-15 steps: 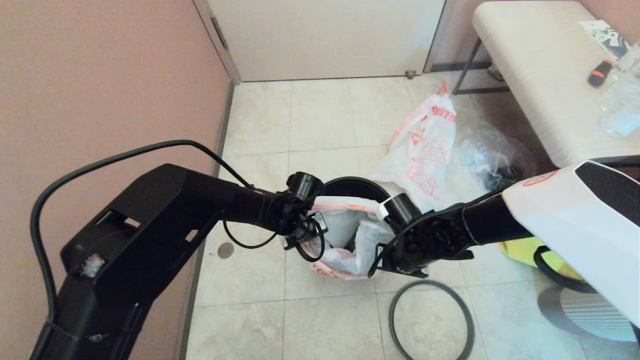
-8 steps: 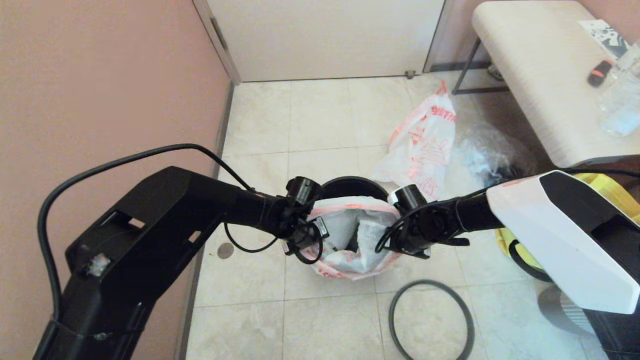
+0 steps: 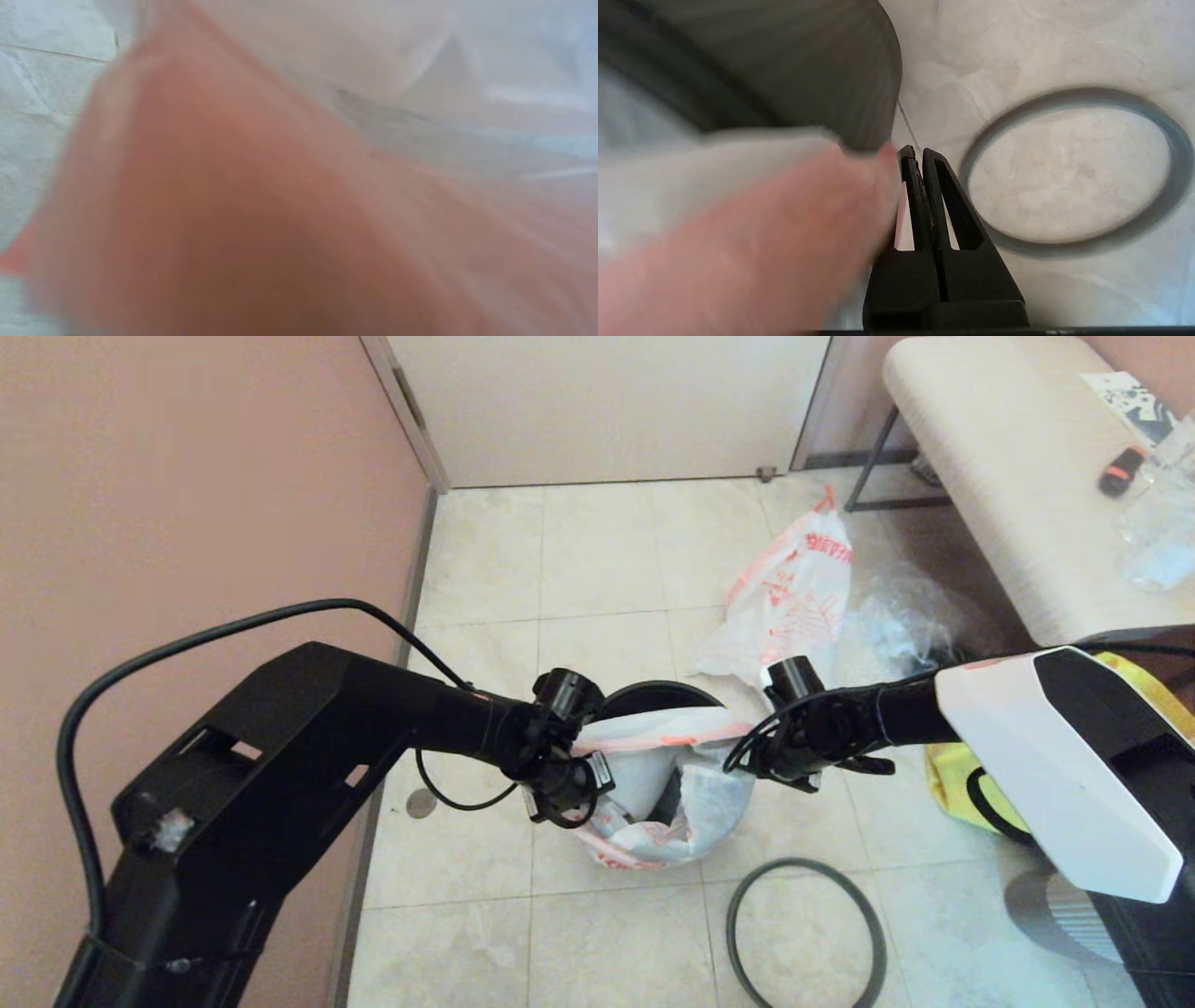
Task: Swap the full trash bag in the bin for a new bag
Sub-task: Put the new garbage bag on the trash can
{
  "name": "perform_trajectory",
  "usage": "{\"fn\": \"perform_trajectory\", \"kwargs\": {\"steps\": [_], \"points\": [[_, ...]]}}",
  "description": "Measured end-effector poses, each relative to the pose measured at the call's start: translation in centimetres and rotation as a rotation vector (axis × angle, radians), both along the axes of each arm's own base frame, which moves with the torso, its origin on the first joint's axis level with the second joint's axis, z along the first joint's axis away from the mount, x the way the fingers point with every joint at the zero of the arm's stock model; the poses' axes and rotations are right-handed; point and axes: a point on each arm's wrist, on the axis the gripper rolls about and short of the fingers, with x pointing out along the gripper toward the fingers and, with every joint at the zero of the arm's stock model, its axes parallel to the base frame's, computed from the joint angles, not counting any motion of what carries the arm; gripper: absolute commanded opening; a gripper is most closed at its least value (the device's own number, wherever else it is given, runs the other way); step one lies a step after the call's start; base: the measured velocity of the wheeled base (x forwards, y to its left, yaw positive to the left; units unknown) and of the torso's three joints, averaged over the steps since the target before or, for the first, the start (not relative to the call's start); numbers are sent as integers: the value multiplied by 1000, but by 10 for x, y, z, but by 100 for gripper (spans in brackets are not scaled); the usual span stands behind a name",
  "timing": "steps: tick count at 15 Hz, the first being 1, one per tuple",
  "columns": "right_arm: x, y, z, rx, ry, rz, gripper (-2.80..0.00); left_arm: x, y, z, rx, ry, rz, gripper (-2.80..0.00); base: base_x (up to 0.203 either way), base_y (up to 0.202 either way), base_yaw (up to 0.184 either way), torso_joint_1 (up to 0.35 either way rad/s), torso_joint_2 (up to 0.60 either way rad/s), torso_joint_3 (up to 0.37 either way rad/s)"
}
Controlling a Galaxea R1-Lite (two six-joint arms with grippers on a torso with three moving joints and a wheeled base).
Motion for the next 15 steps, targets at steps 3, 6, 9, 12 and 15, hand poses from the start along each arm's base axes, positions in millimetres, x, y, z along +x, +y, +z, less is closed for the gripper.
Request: {"fn": "perform_trajectory", "kwargs": {"steps": [3,6,9,12,15], "points": [[-20,-7,10,-1,61,5,-280,0,1,2,1,2,2,-280,0,0,0,0,0,0],[-52,-19,23,3,117,20,-280,1,0,3,-2,-3,1,-280,0,0,0,0,0,0],[-75,-27,50,54,99,53,-280,1,0,2,-1,-1,1,-280,0,0,0,0,0,0],[-74,-23,70,106,-11,83,-280,-1,-1,0,5,16,-5,-280,0,0,0,0,0,0],[-69,-18,73,134,-24,112,-280,-7,-5,-3,6,56,-30,-280,0,0,0,0,0,0]]}}
